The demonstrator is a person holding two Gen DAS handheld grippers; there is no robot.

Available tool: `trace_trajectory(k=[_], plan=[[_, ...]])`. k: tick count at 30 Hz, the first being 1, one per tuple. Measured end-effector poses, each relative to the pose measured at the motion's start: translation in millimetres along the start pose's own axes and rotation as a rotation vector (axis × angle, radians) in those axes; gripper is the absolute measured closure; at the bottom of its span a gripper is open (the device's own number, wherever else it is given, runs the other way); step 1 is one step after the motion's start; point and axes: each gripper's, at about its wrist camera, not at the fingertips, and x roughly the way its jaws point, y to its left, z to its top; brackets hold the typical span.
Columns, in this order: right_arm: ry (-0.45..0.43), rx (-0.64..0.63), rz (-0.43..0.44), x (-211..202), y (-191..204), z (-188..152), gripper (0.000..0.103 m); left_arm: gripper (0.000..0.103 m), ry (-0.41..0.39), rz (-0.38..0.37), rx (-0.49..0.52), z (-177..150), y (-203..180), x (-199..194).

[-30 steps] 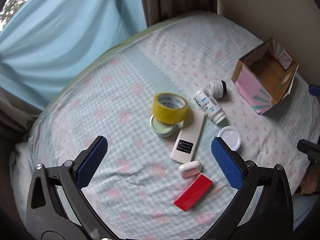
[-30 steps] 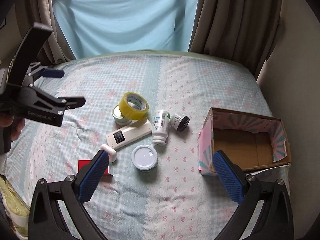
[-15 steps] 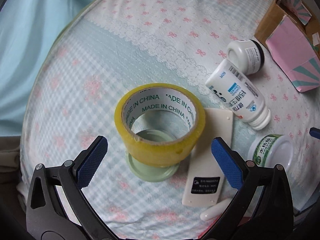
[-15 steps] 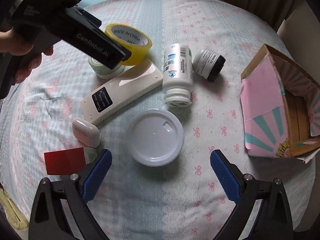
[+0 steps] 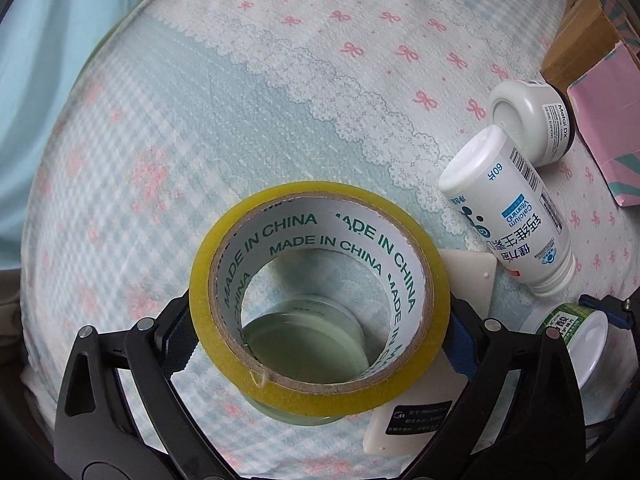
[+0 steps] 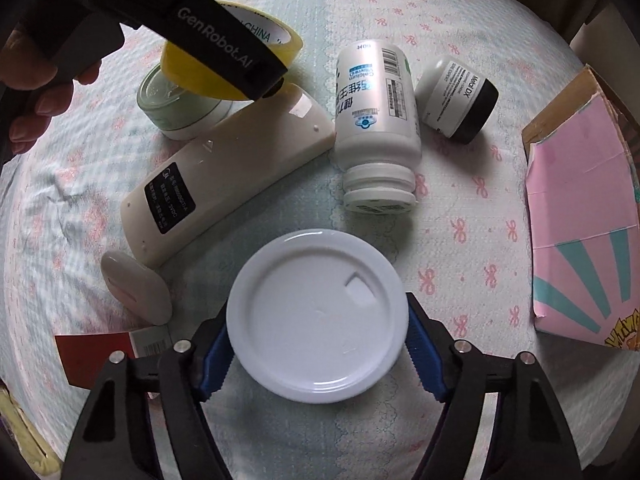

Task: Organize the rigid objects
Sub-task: 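Carry the tape roll with the left tool while the right tool carries the jar toward the box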

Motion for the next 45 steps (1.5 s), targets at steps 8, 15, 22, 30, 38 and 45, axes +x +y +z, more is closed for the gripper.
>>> trace_trajectory(k=[8,15,22,30,38,45], plan=[[-0.003,-0.008,0.006,3.7,-2.6,3.9,0.037,0.007,-0.025,-0.029,-0.067,0.0,18.2,-4.4],[-0.026,-0.003,0.010,-11.7,-7.4,-2.0,0.037,0.007,-0.086,-0.016,-0.104,-7.9,26.8,-35.5],[-0.092,-0.011,0.004,-52.8,-6.5,-2.9,0.037,0.007,-0.172,-0.004,-0.144,-19.8,17.5,-85.5],[-0.194,-0.022,0.000,-128.8,-20.0,-9.6,0.037,0.007,-0.292,0.013,-0.207,-49.9,-1.2,-179.0],[-0.241,0.045,0.080,-226.7,-60.7,-11.9,0.037,0.007,-0.388,-0.033,-0.239,-56.7,-32.8,-265.6],[-0.309,0.086,0.058,-303.0,-127.7,-8.7,0.037,0.007,-0.467,-0.092,-0.248,-39.2,-72.7,-315.7]])
